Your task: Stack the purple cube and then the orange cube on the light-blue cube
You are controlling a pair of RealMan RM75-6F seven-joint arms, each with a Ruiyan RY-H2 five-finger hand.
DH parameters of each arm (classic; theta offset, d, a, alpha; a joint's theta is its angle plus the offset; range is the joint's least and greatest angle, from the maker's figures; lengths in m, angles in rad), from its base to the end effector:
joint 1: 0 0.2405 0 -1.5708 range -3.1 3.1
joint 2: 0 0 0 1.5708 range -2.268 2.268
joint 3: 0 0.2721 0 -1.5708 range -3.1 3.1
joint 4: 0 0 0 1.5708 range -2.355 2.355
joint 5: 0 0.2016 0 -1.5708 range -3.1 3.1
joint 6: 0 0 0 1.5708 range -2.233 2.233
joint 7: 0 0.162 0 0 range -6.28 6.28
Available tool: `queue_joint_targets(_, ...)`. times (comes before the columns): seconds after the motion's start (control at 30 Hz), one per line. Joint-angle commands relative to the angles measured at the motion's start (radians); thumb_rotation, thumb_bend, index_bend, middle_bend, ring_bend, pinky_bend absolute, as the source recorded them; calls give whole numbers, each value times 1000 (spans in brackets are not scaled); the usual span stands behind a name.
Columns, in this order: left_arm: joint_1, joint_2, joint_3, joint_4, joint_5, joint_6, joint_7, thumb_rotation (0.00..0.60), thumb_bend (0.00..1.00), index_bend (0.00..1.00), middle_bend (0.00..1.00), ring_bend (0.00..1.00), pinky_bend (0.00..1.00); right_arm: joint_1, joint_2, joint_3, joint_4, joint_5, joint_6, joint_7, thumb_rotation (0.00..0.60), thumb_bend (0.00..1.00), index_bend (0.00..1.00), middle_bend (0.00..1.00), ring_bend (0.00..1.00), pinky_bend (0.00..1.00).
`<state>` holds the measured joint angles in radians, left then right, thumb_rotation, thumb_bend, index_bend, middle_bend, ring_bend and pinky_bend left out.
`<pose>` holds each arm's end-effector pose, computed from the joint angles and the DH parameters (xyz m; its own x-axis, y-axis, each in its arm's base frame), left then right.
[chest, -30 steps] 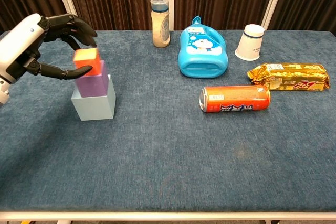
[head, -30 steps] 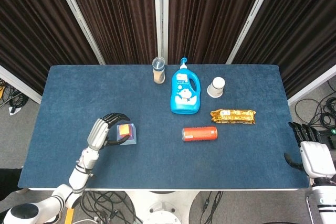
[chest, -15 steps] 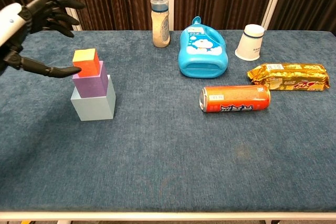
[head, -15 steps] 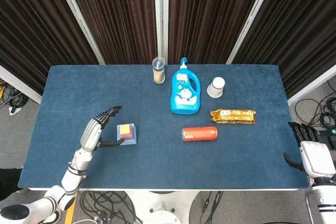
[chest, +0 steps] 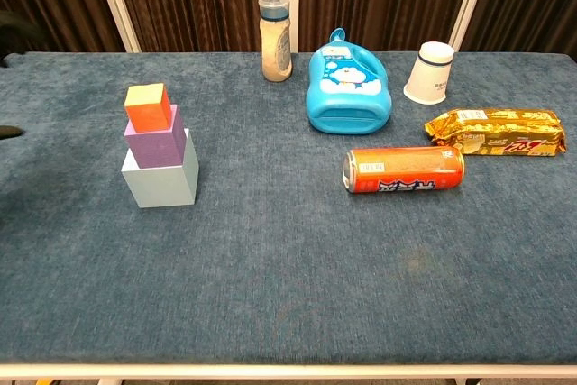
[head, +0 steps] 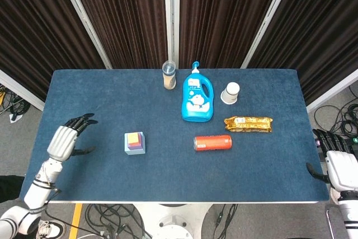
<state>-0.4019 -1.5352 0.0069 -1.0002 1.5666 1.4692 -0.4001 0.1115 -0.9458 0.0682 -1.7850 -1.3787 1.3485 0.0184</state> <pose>-0.3026 0.3023 0.0703 0.2241 0.0118 0.9745 0.9162 -0.3436 -0.2065 -0.3155 -0.2074 0.2032 0.3559 -0.1094 0.9281 -0.9280 0.0762 0.3648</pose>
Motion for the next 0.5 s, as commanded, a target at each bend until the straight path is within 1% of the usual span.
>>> queue_joint_targets(0.03,54,148,1,-213,-130,-106,332,600,89,324,294,256,310,-5,2,-2,-1,-10,10,5,600,232,39,72,0,0)
queue_joint_targets(0.1,71,185,-3,-296,-162,-106,434,600,90,237,283,232,294,-8,-1,-1,0,-12,18,-1,600,232,39,72,0,0)
queue_joint_targets(0.13,81,201,-2,-338,-177,-105,474,600,91,218,281,222,287,-9,-4,0,0,-12,23,-7,600,232,39,72,0,0)
queue_joint_targets(0.17,93,219,-2,-389,-194,-101,519,600,91,212,280,217,284,-10,-9,0,1,-12,28,-17,600,232,39,72,0,0)
queue_joint_targets(0.27,123,253,3,-492,-246,-101,620,600,91,206,278,210,279,-13,-23,-1,2,-15,40,-47,600,233,39,71,0,0)
queue_joint_targets(0.37,150,277,7,-577,-293,-102,665,600,91,204,260,207,274,-16,-34,-4,2,-24,49,-71,600,232,39,69,0,0)
queue_joint_targets(0.5,174,292,7,-618,-307,-89,685,600,89,202,255,205,273,-19,-43,-8,3,-31,56,-88,600,232,39,67,0,0)
